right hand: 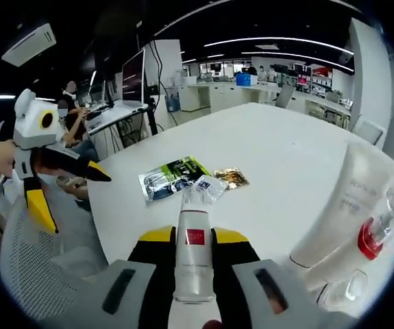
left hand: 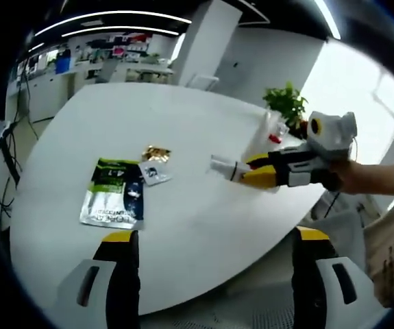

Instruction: Arrange the skincare products in the storage area until every visible bottle or jar stands upright without overlapping.

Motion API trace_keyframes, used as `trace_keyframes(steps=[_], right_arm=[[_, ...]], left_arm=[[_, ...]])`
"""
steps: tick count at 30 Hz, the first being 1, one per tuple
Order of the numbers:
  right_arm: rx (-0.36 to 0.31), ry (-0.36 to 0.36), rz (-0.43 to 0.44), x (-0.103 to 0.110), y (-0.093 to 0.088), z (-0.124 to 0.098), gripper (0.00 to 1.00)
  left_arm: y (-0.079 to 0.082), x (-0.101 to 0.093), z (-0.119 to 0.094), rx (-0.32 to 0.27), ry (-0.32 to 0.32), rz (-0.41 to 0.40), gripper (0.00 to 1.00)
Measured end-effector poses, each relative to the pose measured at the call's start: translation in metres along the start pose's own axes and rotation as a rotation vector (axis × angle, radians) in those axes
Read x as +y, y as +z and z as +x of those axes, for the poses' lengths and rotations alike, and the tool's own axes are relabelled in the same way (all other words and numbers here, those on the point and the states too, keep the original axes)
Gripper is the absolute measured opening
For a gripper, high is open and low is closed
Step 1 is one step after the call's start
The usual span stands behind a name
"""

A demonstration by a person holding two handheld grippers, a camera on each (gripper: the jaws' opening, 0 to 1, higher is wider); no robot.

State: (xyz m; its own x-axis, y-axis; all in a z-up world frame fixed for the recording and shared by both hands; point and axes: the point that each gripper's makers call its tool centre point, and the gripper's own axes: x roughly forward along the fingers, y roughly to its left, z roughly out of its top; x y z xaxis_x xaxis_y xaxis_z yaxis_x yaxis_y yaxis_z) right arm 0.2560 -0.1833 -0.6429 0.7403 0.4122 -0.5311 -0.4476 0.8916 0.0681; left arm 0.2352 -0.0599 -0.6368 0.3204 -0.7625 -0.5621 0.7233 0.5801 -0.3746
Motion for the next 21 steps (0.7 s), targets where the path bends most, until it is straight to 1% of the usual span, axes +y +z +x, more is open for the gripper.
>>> trace_keyframes(steps=[7, 10, 11, 12, 13, 14, 15, 16, 17, 18, 19, 20, 21], right_arm=[[-0.060, -0.047, 0.045, 0.002, 0.005, -0.020, 0.19], [-0.087, -0.077, 0.065, 0.002, 0.007, -0.033, 0.18], [-0.104, -0.087, 0.073, 0.002, 0.009, -0.036, 0.02], [-0.133, -0.116, 0.081, -0.002, 0.015, -0.042, 0.01], [-0.138, -0.120, 0.130, 0.002, 0.016, -0.050, 0.01], [-0.160, -0.109, 0.081, 0.007, 0.022, -0.054, 0.01], [-0.154, -0.122, 0.055, 0.005, 0.018, -0.054, 0.01], [-0.116, -0.134, 0.034, 0.004, 0.011, -0.053, 0.01], [-0.089, -0.145, -0.011, 0.001, 0.003, -0.050, 0.01], [-0.075, -0.144, -0.001, 0.001, -0.002, -0.050, 0.01], [-0.058, -0.200, 0.055, -0.010, -0.011, -0.056, 0.01], [-0.055, -0.238, 0.095, -0.016, -0.015, -0.062, 0.01], [-0.062, -0.245, 0.108, -0.017, -0.016, -0.069, 0.01]], left_arm=[[0.018, -0.017, 0.008, -0.019, -0.055, -0.005, 0.89], [0.026, -0.028, 0.012, -0.023, -0.087, -0.004, 0.89], [0.027, -0.031, 0.013, -0.021, -0.094, 0.003, 0.88], [0.028, -0.035, 0.015, -0.017, -0.103, 0.015, 0.88], [0.029, -0.040, 0.016, -0.011, -0.119, 0.027, 0.88], [0.031, -0.043, 0.018, -0.011, -0.130, 0.033, 0.88], [0.033, -0.048, 0.021, -0.012, -0.146, 0.031, 0.88], [0.033, -0.051, 0.022, -0.011, -0.153, 0.032, 0.88], [0.033, -0.054, 0.025, -0.004, -0.161, 0.048, 0.88], [0.032, -0.053, 0.026, 0.006, -0.153, 0.062, 0.88], [0.031, -0.050, 0.025, 0.014, -0.144, 0.067, 0.88], [0.030, -0.049, 0.024, 0.020, -0.142, 0.067, 0.88], [0.030, -0.049, 0.021, 0.020, -0.146, 0.073, 0.88]])
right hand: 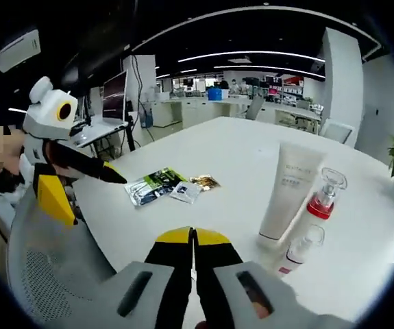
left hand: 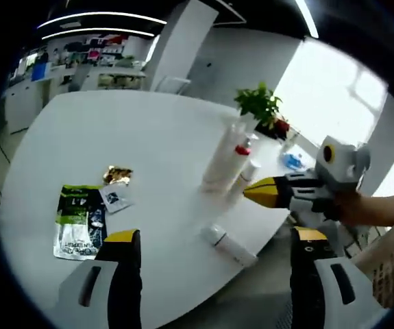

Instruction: Arrange the skincare products in the storage area until every visible bottle or jar stands upright without overlapping.

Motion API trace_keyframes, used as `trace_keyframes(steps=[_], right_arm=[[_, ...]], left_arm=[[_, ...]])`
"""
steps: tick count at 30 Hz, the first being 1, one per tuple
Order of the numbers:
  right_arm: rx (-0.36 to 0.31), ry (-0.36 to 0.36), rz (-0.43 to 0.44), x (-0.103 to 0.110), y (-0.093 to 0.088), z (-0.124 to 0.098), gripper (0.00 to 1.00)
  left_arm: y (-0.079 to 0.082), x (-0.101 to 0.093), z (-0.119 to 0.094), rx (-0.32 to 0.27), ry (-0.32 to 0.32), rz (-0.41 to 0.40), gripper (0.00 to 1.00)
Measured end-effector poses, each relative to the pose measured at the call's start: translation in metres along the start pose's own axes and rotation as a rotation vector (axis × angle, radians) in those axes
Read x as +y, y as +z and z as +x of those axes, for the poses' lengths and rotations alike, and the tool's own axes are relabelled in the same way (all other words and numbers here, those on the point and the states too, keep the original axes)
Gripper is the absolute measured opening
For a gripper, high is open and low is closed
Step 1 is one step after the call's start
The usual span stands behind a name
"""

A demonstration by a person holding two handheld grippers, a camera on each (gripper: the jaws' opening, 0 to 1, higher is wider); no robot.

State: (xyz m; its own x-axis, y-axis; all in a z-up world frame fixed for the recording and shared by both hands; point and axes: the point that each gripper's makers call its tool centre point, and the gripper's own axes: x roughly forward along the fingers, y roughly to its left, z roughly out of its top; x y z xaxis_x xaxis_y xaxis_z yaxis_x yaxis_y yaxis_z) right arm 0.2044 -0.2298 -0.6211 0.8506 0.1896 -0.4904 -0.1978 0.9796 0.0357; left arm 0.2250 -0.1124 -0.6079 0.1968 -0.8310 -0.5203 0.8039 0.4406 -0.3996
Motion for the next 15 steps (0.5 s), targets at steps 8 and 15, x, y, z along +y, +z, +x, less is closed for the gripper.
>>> trace_keyframes(steps=[8, 15], right_arm=[[0.203, 0.003, 0.153, 0.019, -0.046, 0.005, 0.05], [0.277, 0.004, 0.149, 0.040, -0.059, 0.021, 0.42]], left_arm=[[-0.006, 0.001, 0.011, 0.032, -0.011, -0.003, 0.87], [-0.008, -0.001, 0.013, 0.045, -0.021, 0.010, 0.87]])
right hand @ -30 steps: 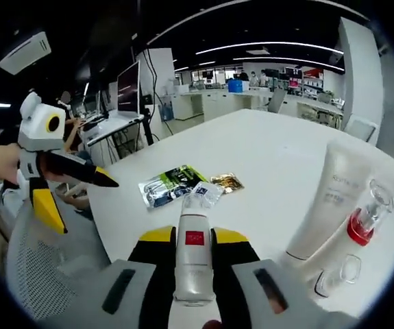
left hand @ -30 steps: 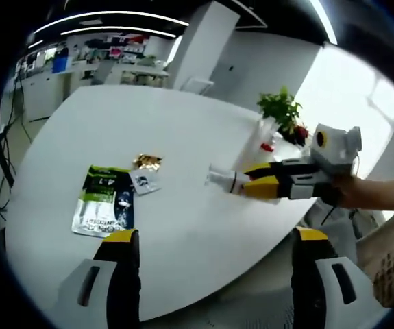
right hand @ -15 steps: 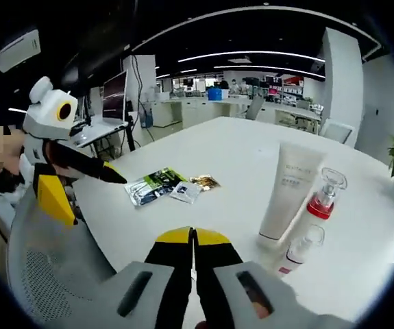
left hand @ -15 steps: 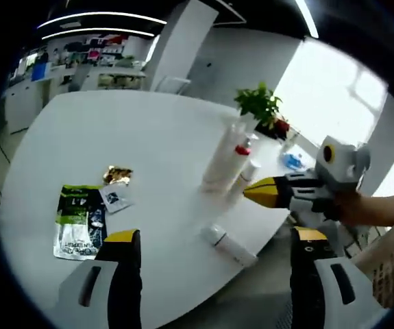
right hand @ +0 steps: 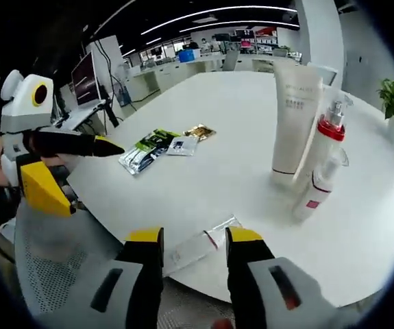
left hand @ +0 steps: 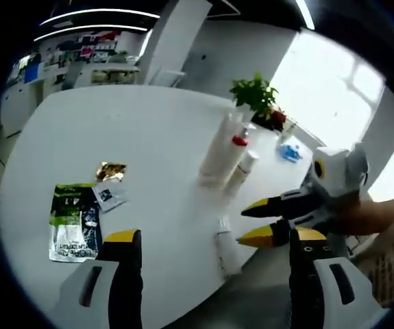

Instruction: Arrange the skincare products in the storage area until every visible bottle or jar stands upright without overlapping.

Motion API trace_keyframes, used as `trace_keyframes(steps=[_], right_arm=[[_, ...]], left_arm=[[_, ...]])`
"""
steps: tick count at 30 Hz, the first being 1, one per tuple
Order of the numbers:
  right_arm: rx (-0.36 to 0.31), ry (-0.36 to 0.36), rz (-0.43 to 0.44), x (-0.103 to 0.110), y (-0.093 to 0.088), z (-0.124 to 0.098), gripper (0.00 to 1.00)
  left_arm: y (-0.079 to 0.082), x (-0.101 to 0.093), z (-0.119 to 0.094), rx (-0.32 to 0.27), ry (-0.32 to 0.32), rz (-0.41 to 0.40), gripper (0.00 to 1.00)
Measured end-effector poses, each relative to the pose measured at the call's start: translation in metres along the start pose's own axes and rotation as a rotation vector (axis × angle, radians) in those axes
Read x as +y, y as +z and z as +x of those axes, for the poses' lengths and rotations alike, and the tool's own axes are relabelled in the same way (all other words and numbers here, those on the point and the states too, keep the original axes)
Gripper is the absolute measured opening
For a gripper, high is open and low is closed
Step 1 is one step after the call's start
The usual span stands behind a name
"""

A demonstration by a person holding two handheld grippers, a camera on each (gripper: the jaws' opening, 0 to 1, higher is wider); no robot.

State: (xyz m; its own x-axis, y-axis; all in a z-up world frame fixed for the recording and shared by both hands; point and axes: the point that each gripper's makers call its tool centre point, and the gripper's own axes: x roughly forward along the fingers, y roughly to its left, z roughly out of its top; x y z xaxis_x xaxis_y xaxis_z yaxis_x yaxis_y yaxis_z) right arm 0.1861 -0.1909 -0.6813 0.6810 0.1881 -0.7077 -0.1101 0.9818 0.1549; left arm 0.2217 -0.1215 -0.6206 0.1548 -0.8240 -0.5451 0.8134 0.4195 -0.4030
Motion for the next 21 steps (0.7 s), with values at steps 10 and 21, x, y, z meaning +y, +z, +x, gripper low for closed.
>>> trace_keyframes(steps=[10, 21], right_arm=[[0.137, -0.053, 0.149, -0.010, -0.034, 0.020, 0.47], [0.156, -0.035, 0.066, 0.004, -0.018, 0.052, 0.46]], left_arm=[[-0.018, 0.016, -0.011, 0.006, 0.045, -0.058, 0.86], [-0.024, 0.018, -0.016, 0.004, 0.065, -0.086, 0.86]])
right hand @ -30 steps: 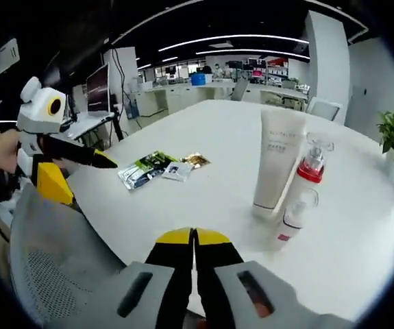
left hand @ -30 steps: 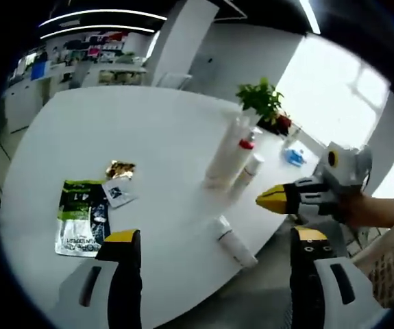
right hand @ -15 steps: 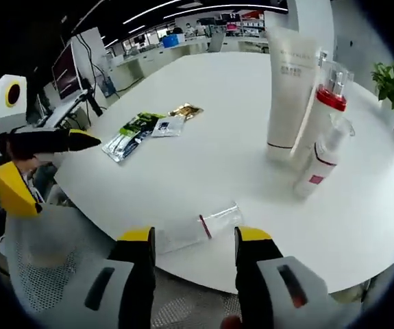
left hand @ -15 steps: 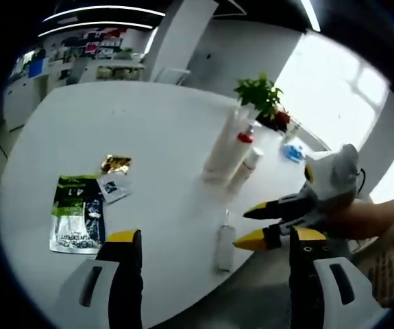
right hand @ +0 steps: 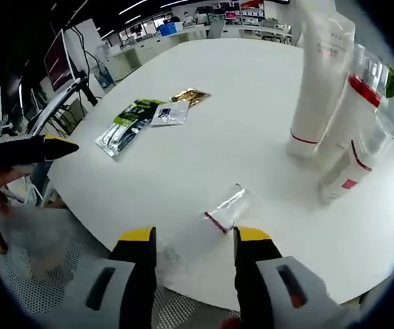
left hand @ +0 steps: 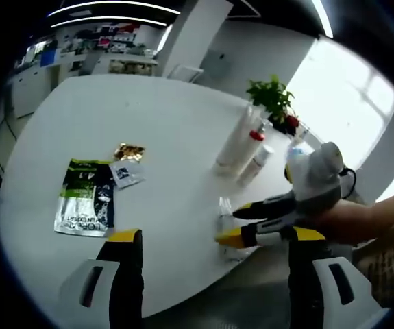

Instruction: Arrange the skincare products in the storage area until every visible bottle or jar stands upright without overlapping.

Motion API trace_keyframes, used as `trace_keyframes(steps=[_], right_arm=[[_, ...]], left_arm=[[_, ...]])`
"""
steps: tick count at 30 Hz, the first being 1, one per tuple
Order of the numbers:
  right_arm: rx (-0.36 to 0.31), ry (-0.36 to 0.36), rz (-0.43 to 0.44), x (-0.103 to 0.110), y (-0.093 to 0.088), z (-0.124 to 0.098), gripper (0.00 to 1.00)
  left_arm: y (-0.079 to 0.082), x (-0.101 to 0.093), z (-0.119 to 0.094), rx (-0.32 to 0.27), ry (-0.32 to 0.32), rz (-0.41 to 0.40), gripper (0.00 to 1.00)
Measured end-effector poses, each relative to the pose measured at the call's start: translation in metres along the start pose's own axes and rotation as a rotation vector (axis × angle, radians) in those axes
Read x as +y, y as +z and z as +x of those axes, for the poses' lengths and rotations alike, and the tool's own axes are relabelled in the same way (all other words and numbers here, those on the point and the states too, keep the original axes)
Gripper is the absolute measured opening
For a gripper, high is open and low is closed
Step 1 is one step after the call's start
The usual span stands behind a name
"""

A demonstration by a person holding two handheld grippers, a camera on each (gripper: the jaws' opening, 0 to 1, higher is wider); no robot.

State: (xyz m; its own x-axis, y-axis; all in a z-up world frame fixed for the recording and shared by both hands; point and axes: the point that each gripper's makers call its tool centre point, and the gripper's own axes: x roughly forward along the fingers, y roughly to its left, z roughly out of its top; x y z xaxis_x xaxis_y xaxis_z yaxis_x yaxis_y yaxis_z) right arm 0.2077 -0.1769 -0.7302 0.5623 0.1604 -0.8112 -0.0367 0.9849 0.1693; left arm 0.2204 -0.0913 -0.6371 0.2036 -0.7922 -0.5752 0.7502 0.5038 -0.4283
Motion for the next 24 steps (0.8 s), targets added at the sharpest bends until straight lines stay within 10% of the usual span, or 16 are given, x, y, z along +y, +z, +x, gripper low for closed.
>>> trace_keyframes(steps=[7, 8, 9, 10, 24], right_arm=[[0.124, -0.037, -0.324, -0.004, -0.023, 0.013, 0.36], [0.106, -0.101, -0.363, -0.013, -0.019, 0.012, 0.31], [0.027, -0.013, -0.451, 0.001, -0.004, 0.018, 0.22], [0.081, 0.019, -0.357, 0.009, -0.017, 0.015, 0.22], [0.042, 0.064, -0.375, -0.001, -0.012, 0.010, 0.20]], left_arm=[[-0.008, 0.006, -0.005, 0.005, 0.018, -0.017, 0.85], [-0.008, 0.007, -0.006, 0.005, 0.021, -0.020, 0.85], [-0.009, 0.007, -0.006, 0.004, 0.022, -0.023, 0.85], [-0.009, 0.007, -0.007, 0.003, 0.023, -0.026, 0.85], [-0.009, 0.002, -0.009, -0.003, 0.020, -0.024, 0.84]])
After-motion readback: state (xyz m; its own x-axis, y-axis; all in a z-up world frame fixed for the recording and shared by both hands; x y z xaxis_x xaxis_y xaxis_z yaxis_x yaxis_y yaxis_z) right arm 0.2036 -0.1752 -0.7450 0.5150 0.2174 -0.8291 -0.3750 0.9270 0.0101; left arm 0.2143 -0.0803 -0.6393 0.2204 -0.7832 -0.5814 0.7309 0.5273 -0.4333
